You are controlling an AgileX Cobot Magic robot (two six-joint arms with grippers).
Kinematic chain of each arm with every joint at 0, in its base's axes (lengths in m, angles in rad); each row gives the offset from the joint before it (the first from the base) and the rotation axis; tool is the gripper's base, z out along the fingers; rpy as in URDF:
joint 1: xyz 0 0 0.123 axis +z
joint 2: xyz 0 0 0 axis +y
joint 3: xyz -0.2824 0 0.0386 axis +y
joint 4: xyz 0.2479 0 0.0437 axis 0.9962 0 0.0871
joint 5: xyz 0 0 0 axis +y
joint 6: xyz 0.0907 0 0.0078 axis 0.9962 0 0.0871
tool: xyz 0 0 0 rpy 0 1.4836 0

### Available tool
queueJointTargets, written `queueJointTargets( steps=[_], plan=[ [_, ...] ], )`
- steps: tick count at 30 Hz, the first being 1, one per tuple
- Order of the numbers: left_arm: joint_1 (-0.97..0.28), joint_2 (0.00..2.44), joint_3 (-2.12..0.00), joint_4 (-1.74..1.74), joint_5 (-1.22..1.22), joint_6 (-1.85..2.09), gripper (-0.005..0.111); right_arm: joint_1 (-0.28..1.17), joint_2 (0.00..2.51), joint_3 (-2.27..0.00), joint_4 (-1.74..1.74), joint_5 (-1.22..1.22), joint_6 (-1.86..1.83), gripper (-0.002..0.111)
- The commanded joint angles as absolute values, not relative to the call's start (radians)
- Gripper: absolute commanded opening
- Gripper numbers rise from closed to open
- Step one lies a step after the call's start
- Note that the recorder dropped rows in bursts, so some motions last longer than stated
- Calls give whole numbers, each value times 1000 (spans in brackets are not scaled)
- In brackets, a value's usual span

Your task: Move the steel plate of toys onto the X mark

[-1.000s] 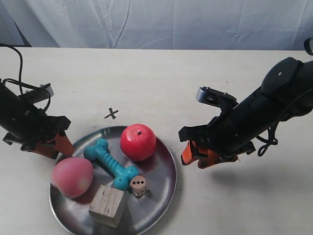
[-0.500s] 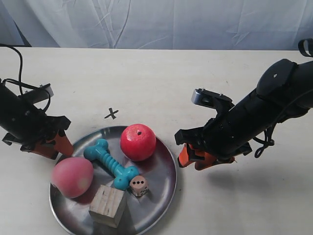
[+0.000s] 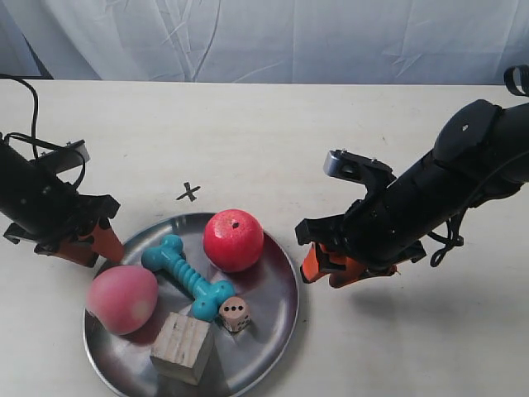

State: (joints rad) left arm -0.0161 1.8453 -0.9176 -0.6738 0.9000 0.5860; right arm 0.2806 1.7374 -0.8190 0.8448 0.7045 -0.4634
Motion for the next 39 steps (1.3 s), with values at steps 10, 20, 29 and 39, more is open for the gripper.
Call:
queueJointTargets(
  steps=[10, 20, 29, 39],
  plan=[
    [-23, 1844, -922, -673, 911, 583, 45, 282, 1738, -824, 836, 704, -471, 50],
    [-18, 1839, -927, -685, 890, 583, 45, 282, 1736, -826, 849, 702, -473, 50],
    [84, 1622, -991, -725, 1031, 585, 37, 279, 1576, -959, 700, 778, -380, 29],
    [86, 1635, -934, -692, 964, 577, 37, 281, 1601, -979, 577, 812, -232, 55]
  ],
)
